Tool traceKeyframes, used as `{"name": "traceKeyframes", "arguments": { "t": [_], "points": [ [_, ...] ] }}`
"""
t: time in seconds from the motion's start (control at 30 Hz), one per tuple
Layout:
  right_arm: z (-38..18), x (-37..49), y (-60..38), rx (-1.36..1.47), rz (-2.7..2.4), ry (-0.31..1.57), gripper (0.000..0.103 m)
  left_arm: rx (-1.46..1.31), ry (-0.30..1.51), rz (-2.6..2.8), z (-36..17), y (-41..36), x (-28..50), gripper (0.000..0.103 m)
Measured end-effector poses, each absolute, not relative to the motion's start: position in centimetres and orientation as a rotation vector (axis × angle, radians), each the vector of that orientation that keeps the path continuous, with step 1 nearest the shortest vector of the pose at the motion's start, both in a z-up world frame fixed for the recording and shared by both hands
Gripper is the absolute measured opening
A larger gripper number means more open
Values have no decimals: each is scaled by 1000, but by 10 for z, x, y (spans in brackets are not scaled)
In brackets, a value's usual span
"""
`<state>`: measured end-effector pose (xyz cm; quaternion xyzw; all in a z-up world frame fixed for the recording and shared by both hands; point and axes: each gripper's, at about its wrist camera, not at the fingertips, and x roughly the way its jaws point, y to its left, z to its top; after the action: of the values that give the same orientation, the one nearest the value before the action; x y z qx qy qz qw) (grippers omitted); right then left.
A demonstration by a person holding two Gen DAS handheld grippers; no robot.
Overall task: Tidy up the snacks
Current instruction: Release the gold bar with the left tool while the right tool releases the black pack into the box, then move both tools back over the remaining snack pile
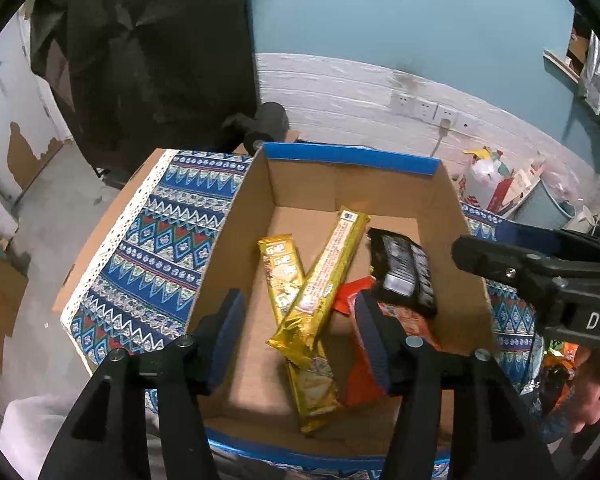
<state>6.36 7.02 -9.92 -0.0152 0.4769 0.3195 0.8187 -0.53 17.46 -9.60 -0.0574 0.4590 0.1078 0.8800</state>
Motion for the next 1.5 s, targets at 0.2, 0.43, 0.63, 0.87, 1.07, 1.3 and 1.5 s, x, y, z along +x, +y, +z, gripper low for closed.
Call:
{"name": "traceKeyframes", "arguments": {
  "t": [0.2, 0.43, 0.63, 0.87, 1.07, 1.3, 1.5],
  "points": [
    [-95, 60, 43, -13, 634, 1022, 78, -105, 952, 183, -93, 158, -4, 62],
    [-94, 54, 7, -5, 568, 1035, 78, -62, 942, 128, -87, 127, -2, 66],
    [-98, 47, -36, 22, 495, 1061, 78, -17, 950, 61, -87, 94, 0, 69],
    [-100, 39, -91, 56, 396, 1084, 78, 50, 955, -11, -87, 54, 1, 69],
    [-106, 29, -141, 95, 307, 1105, 78, 58, 968, -88, -88, 22, 3, 69],
    [-127, 14, -187, 136, 219, 1151, 79, 82, 990, -174, -99, -20, 4, 70],
    [-154, 0, -220, 186, 148, 1214, 79, 113, 1045, -243, -118, -59, 5, 70]
  ]
}}
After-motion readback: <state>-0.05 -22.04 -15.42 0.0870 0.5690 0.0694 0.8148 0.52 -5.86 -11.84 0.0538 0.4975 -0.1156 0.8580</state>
